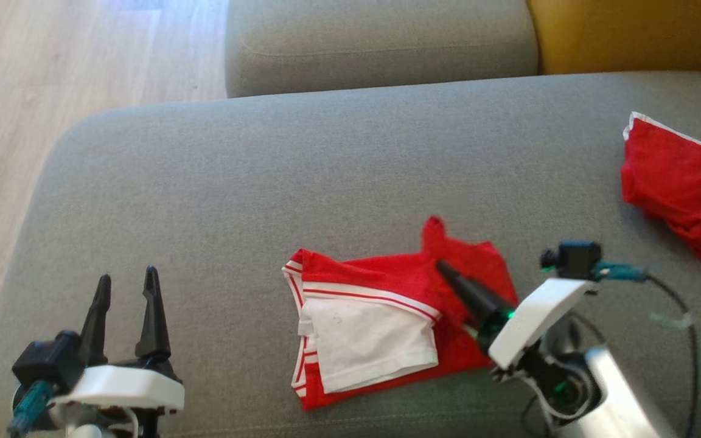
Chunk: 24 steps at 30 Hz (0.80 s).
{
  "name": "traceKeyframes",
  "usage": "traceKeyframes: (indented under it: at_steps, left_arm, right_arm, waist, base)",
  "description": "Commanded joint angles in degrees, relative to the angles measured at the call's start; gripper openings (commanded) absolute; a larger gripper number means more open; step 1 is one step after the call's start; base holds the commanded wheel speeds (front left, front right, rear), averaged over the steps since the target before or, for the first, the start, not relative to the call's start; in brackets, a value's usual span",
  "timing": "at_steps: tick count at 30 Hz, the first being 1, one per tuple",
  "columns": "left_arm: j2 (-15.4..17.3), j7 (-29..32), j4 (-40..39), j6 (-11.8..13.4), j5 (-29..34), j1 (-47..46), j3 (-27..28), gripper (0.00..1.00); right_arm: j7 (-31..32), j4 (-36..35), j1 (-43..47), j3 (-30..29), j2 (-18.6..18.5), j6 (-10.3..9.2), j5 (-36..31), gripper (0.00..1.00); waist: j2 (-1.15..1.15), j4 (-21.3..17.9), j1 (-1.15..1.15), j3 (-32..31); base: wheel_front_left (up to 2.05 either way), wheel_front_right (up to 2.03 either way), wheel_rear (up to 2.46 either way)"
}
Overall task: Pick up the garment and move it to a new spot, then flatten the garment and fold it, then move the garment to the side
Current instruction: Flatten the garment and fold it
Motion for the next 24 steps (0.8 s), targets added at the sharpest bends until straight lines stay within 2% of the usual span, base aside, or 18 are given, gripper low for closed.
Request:
traceKeyframes:
  at_steps: [1, 4, 7, 14, 21, 22, 23, 24]
  left_arm:
    - [0.4, -0.3, -1.8, 0.3, 0.3, -1.4, 1.7, 1.0]
    - [0.4, -0.3, -1.8, 0.2, 0.3, -1.3, 1.4, 1.0]
    - [0.4, -0.3, -1.7, 0.3, 0.5, -1.4, 1.3, 1.0]
    - [0.4, -0.3, -0.8, 0.2, 0.4, -2.4, 0.9, 1.0]
    - [0.4, -0.3, 0.1, 0.3, -0.3, -3.2, 0.5, 1.0]
    - [0.4, -0.3, 0.2, 0.3, -0.3, -3.4, 0.4, 1.0]
    - [0.4, -0.3, 0.3, 0.4, -0.3, -3.5, 0.4, 1.0]
    - [0.4, -0.3, 0.4, 0.3, -0.3, -3.6, 0.4, 1.0]
  right_arm:
    - [-0.6, -1.7, -1.7, 2.5, 0.5, -0.01, 2.2, 0.0]
    - [-2.4, 0.2, -2.4, 6.9, 0.5, -0.01, 6.2, 0.0]
    - [-5.8, 2.3, -4.3, 10.9, 0.5, -0.01, 6.9, 0.0]
    - [-13.2, 11.0, -9.8, 17.4, 0.5, -0.01, 11.6, 0.0]
    - [-17.7, 19.6, -14.4, 24.5, 0.5, -0.01, 17.5, 0.0]
    - [-18.1, 21.0, -14.9, 25.5, 0.5, -0.01, 18.1, 0.14]
    - [-18.5, 22.2, -15.6, 26.6, 0.5, -0.01, 18.7, 0.72]
    - [-18.9, 23.0, -16.1, 27.6, 0.5, -0.01, 19.7, 1.0]
  waist:
    - [0.0, 0.6, 0.01, -0.3]
    - [0.0, 1.6, 0.01, -0.2]
    - [0.0, 2.7, 0.01, 0.2]
    - [0.0, 6.4, 0.01, 2.4]
    - [0.0, 9.2, 0.01, 4.5]
    - [0.0, 9.5, 0.01, 4.7]
    - [0.0, 9.6, 0.01, 4.9]
    - [0.0, 9.7, 0.01, 5.0]
  base:
    - [0.0, 0.0, 0.0]
    - [0.0, 0.0, 0.0]
    - [0.0, 0.0, 0.0]
    - [0.0, 0.0, 0.0]
    - [0.0, 0.0, 0.0]
    - [0.0, 0.0, 0.0]
    - [0.0, 0.0, 0.0]
    - [0.0, 0.0, 0.0]
